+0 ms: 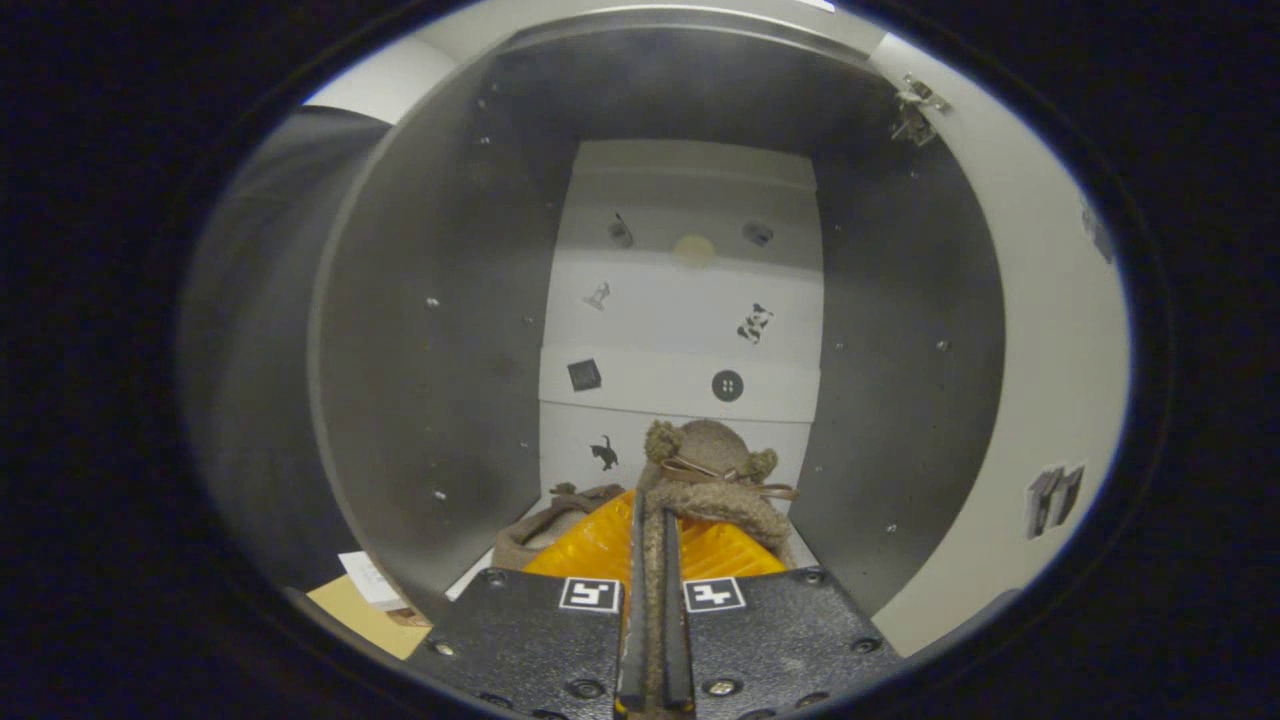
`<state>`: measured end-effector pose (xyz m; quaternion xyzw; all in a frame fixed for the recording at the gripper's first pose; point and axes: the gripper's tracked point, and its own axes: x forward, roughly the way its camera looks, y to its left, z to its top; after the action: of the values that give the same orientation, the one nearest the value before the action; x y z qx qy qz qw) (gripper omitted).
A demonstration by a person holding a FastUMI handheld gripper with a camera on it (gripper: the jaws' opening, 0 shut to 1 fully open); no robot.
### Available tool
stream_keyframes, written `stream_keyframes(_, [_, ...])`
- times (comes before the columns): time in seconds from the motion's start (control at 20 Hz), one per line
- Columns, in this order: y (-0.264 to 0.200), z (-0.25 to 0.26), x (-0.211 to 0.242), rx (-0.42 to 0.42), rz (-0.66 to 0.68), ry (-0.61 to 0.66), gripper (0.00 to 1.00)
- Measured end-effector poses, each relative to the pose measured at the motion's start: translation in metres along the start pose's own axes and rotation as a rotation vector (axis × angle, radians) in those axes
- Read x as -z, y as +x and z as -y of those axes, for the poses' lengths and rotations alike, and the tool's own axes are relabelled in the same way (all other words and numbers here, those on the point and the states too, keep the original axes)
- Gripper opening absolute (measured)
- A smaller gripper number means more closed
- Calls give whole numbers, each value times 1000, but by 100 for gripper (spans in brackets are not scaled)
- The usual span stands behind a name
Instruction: Open the shoe cabinet door, grab the shoes and put them into the shoe cabinet, then close the shoe cabinet door.
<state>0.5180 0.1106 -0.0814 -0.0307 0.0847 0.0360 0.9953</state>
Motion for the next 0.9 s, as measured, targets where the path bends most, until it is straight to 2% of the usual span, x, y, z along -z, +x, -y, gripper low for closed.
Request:
stream_keyframes(0.45, [113,49,57,107,-202,3,13])
stream_keyframes(0.65, [122,30,68,22,-300,26,15])
stream_keyframes(0.7, [123,31,68,27,-310,36,15])
stream_keyframes(0.8, [130,30,74,28,-319,48,18])
stream_keyframes(0.9, [114,19,64,-11,-323,76,25])
